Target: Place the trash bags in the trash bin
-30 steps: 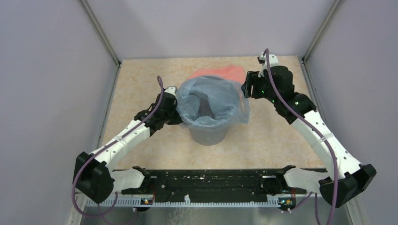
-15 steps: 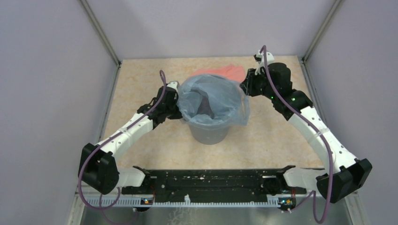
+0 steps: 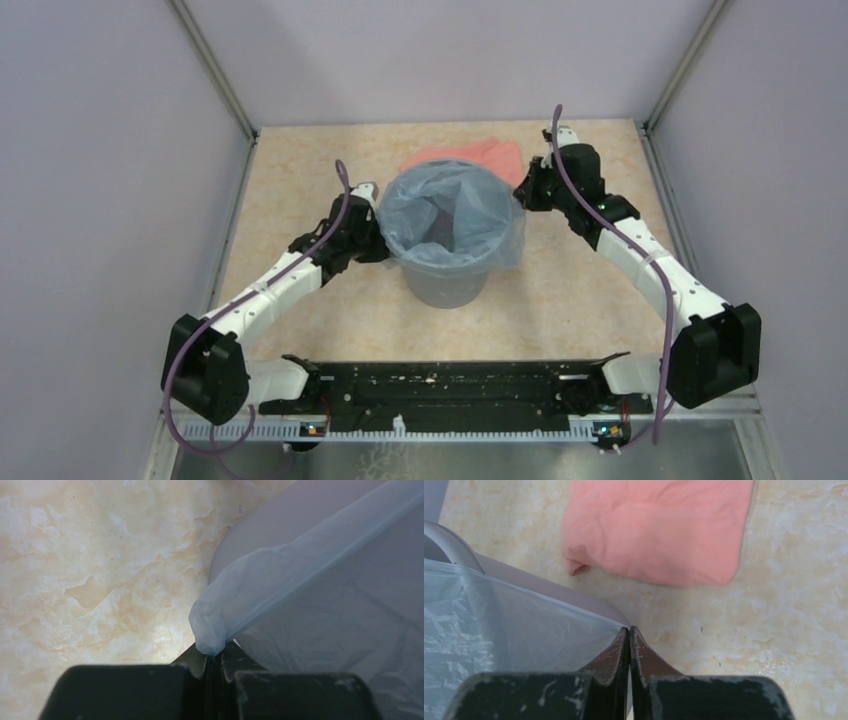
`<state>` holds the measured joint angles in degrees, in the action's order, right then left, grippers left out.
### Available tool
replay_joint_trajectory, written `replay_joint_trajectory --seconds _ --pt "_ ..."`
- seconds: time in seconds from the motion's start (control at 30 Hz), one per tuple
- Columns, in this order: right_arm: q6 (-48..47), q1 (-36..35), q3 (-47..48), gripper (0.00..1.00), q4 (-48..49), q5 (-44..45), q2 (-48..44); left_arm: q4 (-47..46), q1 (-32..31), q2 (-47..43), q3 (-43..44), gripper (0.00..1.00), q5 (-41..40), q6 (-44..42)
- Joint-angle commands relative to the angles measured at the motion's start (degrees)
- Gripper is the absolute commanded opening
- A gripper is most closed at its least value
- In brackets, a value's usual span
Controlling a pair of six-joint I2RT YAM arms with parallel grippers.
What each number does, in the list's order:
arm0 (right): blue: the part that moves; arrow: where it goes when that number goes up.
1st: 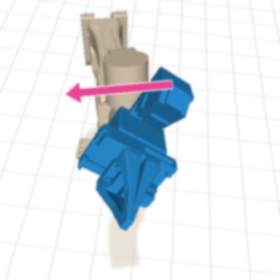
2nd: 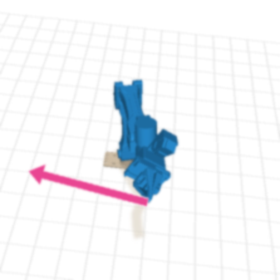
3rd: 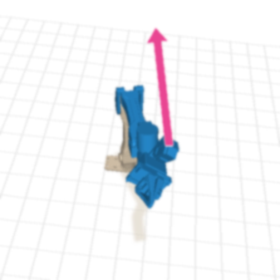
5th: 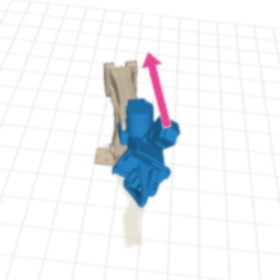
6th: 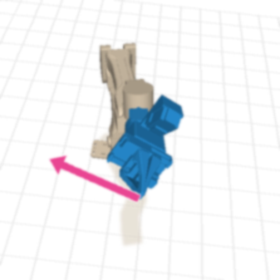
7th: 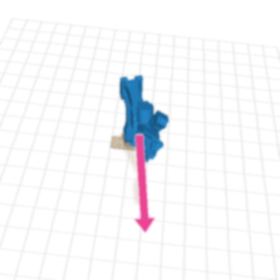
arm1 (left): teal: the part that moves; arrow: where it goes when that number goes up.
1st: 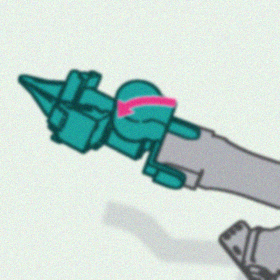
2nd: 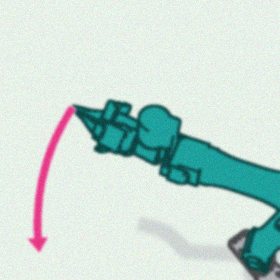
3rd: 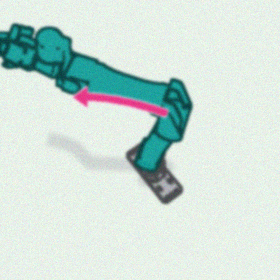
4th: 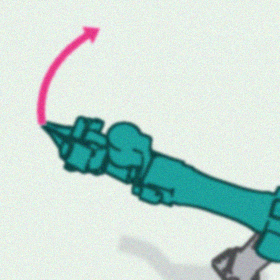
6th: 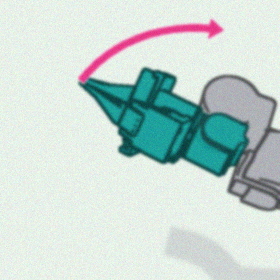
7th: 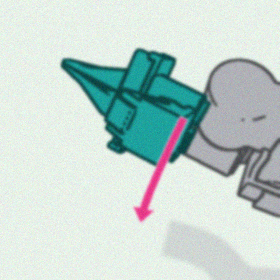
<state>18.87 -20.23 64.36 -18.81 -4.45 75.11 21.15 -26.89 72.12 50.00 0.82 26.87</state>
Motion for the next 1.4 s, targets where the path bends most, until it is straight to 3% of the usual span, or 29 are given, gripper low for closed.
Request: replay_joint_trajectory --seconds 0.0,0.4,0.47,0.53,0.67,0.77,1.07,1.37 --pt "2.1 0.7 -3.2 0.0 4.3 2.0 0.1 -1.2 0.5 -2.2 -3.7 0.0 0.4 1.1" --pt "3.5 1.2 -8.0 0.0 5.6 3.7 -0.6 -1.3 1.0 -3.0 -7.0 0.0 -0.1 2.5" --pt "3.3 1.2 -7.5 0.04 4.8 4.1 -2.3 -1.1 1.0 -3.9 -6.5 0.0 -0.2 2.4" --pt "3.0 1.1 -6.8 0.12 3.2 4.2 -3.6 -0.6 1.0 -4.4 -5.7 0.0 0.0 2.4" --pt "3.3 1.2 -6.8 0.49 1.1 3.0 -7.7 -0.3 1.0 -5.1 -4.7 0.0 1.2 2.3" --pt "3.8 1.2 -7.3 0.61 -1.0 2.7 -10.9 0.0 1.0 -5.4 -4.5 0.02 2.0 2.5" --pt "8.1 1.2 -13.2 0.64 -2.5 -4.0 -18.1 1.0 1.0 -7.1 -4.6 0.11 2.0 2.9" --pt "16.4 1.2 -20.5 0.64 6.2 -9.0 -19.3 1.2 1.0 -8.2 -5.3 0.07 2.1 3.3"
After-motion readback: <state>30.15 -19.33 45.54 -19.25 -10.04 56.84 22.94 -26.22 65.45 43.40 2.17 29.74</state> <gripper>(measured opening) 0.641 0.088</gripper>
